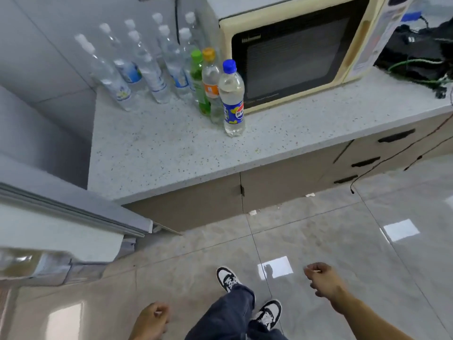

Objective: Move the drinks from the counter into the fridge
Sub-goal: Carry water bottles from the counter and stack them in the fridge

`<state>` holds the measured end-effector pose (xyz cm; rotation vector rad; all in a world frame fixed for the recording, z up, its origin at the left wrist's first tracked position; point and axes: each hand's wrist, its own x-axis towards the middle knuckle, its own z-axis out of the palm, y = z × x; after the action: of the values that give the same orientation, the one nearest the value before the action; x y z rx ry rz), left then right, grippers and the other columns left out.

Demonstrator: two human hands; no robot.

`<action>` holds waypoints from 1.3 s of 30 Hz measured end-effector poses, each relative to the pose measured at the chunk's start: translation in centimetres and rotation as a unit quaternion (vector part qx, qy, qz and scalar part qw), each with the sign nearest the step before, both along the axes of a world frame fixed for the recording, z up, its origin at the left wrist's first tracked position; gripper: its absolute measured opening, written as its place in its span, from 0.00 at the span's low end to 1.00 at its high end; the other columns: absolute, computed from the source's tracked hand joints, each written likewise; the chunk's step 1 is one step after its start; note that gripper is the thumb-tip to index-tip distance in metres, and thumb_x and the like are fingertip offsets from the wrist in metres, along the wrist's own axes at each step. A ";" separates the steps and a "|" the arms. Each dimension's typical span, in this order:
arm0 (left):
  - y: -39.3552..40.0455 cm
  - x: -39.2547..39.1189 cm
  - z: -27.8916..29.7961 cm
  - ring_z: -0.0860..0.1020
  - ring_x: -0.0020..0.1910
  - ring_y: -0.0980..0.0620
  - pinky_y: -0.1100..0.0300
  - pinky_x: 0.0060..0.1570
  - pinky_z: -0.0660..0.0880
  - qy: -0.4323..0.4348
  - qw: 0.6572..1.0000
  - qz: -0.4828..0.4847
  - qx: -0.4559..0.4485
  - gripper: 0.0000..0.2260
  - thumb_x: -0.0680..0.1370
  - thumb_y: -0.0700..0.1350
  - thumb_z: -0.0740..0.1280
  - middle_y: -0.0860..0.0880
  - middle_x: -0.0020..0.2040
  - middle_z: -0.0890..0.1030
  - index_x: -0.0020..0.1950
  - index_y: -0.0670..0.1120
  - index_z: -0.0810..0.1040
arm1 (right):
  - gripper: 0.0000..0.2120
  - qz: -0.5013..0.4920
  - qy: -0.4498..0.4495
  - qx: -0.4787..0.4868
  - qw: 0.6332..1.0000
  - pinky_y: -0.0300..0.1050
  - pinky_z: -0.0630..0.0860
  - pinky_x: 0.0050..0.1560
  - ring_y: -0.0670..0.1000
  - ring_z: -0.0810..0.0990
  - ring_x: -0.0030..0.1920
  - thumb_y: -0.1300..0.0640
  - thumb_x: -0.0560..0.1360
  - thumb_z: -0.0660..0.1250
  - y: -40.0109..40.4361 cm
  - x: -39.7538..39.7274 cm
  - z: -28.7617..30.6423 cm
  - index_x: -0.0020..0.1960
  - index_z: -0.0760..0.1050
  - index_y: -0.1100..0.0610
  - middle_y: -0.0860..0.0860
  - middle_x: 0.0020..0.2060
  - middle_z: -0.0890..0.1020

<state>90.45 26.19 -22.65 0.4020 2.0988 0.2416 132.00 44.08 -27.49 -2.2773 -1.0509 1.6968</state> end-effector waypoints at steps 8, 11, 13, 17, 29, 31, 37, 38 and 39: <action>2.2 0.6 -0.7 0.80 0.32 0.46 0.71 0.34 0.73 0.026 0.999 0.027 0.033 0.06 0.77 0.35 0.68 0.35 0.38 0.84 0.41 0.39 0.81 | 0.06 0.082 0.008 -0.015 0.996 0.37 0.64 0.26 0.52 0.68 0.26 0.57 0.76 0.70 5.1 -7.0 1.1 0.46 0.79 0.59 0.53 0.29 0.75; 6.4 0.6 -0.2 0.77 0.28 0.47 0.68 0.26 0.72 0.007 0.998 0.041 0.044 0.06 0.79 0.37 0.67 0.38 0.36 0.82 0.41 0.40 0.78 | 0.05 0.120 0.025 0.003 0.992 0.38 0.65 0.27 0.51 0.69 0.27 0.58 0.76 0.70 8.0 -10.6 3.4 0.46 0.79 0.60 0.52 0.29 0.75; 9.7 0.1 0.1 0.78 0.29 0.51 0.65 0.26 0.72 0.007 0.993 0.082 0.081 0.05 0.79 0.42 0.68 0.44 0.36 0.83 0.43 0.43 0.80 | 0.04 0.150 0.047 0.039 0.987 0.40 0.68 0.29 0.51 0.72 0.30 0.58 0.76 0.69 10.0 -13.8 5.1 0.47 0.79 0.59 0.51 0.31 0.77; 16.8 -0.8 2.4 0.78 0.31 0.52 0.61 0.33 0.73 -0.034 0.976 0.098 0.193 0.04 0.80 0.42 0.66 0.48 0.38 0.84 0.47 0.46 0.80 | 0.03 0.215 0.082 0.133 0.964 0.42 0.73 0.41 0.48 0.76 0.38 0.58 0.77 0.69 14.1 -20.1 8.7 0.49 0.79 0.57 0.50 0.37 0.79; 39.5 -7.5 16.1 0.81 0.46 0.53 0.54 0.44 0.82 0.132 0.854 0.223 0.451 0.05 0.78 0.47 0.69 0.55 0.45 0.82 0.45 0.57 0.78 | 0.07 0.297 0.193 0.368 0.860 0.42 0.79 0.45 0.44 0.79 0.38 0.53 0.77 0.69 32.3 -38.9 22.9 0.54 0.77 0.49 0.44 0.44 0.81; 43.8 -9.1 18.3 0.80 0.48 0.54 0.57 0.43 0.80 0.155 0.839 0.237 0.465 0.04 0.78 0.47 0.69 0.55 0.49 0.81 0.49 0.57 0.77 | 0.10 0.300 0.190 0.408 0.841 0.46 0.79 0.50 0.47 0.79 0.43 0.53 0.77 0.70 36.1 -41.6 25.8 0.57 0.77 0.51 0.47 0.48 0.80; 54.1 -13.5 22.6 0.76 0.50 0.58 0.67 0.46 0.71 0.248 0.832 0.125 0.479 0.18 0.77 0.48 0.70 0.52 0.61 0.73 0.66 0.52 0.73 | 0.18 0.353 0.040 0.527 0.772 0.46 0.67 0.65 0.56 0.71 0.65 0.58 0.78 0.64 45.2 -46.8 31.9 0.67 0.73 0.53 0.54 0.67 0.71; 55.3 -14.2 22.9 0.76 0.55 0.54 0.64 0.51 0.72 0.286 0.829 0.087 0.473 0.20 0.77 0.47 0.70 0.51 0.64 0.72 0.67 0.51 0.72 | 0.20 0.383 0.003 0.532 0.756 0.47 0.67 0.66 0.58 0.70 0.66 0.59 0.77 0.64 46.3 -47.2 32.4 0.69 0.72 0.53 0.55 0.67 0.70; 56.4 -14.9 23.2 0.75 0.59 0.51 0.61 0.54 0.72 0.321 0.826 0.055 0.460 0.21 0.76 0.46 0.71 0.49 0.66 0.71 0.69 0.50 0.71 | 0.21 0.416 -0.034 0.525 0.742 0.49 0.68 0.65 0.59 0.69 0.66 0.58 0.77 0.64 47.3 -47.5 32.8 0.70 0.70 0.53 0.56 0.68 0.69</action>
<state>75.51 82.60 0.51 1.0412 2.5353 1.3820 84.46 91.39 5.35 -1.1285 -2.4292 0.6505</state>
